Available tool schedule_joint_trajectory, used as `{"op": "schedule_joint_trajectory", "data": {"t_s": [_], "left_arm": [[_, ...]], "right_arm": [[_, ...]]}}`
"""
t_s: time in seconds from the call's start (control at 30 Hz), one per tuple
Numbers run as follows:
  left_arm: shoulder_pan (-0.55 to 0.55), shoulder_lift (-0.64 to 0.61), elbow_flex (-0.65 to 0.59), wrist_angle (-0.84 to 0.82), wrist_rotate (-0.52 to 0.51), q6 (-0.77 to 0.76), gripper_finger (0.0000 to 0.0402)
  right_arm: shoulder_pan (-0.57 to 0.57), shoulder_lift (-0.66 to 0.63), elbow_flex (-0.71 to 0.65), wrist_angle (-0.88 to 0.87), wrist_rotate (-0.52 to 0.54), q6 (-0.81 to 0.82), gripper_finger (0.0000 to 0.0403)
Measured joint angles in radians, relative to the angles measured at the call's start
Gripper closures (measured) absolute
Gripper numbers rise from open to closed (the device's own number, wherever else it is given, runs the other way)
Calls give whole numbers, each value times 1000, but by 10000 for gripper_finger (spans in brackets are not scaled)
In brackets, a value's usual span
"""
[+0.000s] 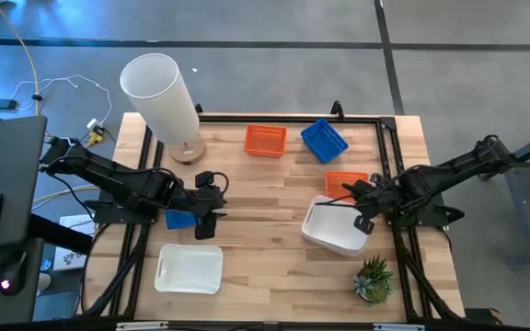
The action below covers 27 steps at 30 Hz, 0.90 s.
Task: Stack baskets by color
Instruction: Stack the middle white bin on top of the other right white bin
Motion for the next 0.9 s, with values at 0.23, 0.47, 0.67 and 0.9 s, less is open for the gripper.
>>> {"op": "schedule_joint_trajectory", "data": {"t_s": [0.23,0.47,0.67,0.9], "left_arm": [[0,0,0,1,0,0,243],[0,0,0,1,0,0,243],[0,0,0,2,0,0,243],[0,0,0,2,0,0,243]], "right_arm": [[24,-63,-1,23,68,-9,403],[97,-124,0,35,179,60,403],[166,-98,0,38,261,114,403],[262,-40,-26,55,356,189,403]]}}
